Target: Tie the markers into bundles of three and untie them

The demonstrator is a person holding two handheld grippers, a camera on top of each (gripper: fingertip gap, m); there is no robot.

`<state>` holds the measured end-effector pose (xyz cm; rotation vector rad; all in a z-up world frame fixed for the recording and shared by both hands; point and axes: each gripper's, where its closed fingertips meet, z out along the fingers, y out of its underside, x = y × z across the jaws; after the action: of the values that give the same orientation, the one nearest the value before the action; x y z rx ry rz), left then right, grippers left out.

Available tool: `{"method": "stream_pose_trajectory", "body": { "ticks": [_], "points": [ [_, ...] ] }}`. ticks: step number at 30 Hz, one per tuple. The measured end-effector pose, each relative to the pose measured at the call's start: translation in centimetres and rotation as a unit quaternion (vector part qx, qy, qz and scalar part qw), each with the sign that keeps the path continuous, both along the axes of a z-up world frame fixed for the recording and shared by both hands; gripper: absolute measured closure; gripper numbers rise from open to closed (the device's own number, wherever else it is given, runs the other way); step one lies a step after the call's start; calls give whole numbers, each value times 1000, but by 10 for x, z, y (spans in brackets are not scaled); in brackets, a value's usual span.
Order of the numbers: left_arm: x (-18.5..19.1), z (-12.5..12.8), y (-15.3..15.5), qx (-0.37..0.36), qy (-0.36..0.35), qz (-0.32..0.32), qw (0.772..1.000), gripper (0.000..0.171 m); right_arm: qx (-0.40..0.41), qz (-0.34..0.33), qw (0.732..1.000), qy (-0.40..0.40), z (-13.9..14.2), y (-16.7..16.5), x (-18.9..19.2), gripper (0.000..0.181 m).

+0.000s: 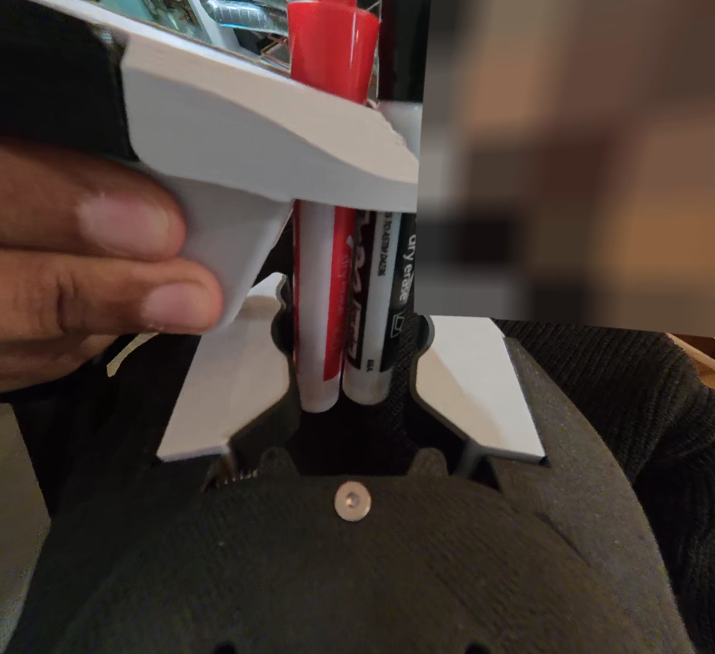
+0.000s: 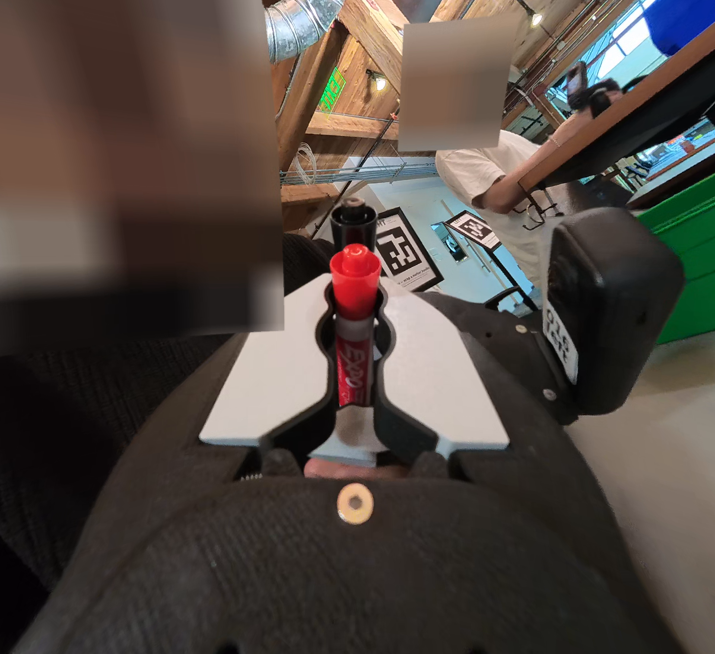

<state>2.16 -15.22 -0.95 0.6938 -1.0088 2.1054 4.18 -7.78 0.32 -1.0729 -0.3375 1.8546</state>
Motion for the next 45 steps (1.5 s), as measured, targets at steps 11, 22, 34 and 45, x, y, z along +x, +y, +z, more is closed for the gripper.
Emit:
{"method": "stream_pose_trajectory", "body": {
  "ticks": [11, 22, 34, 45],
  "points": [
    [-3, 3, -1, -16, -4, -16, 1000, 115, -9, 6, 1000, -2, -10, 0, -8, 164],
    [-1, 2, -1, -15, 1, -16, 1000, 128, -7, 0, 1000, 0, -12, 0, -5, 164],
    [10, -4, 6, -9, 13, 13, 1000, 127, -23, -23, 999, 8, -14, 6, 3, 164],
    [11, -5, 8, -5, 11, 22, 1000, 129, -34, -26, 999, 7, -15, 8, 4, 157]
  ]
}}
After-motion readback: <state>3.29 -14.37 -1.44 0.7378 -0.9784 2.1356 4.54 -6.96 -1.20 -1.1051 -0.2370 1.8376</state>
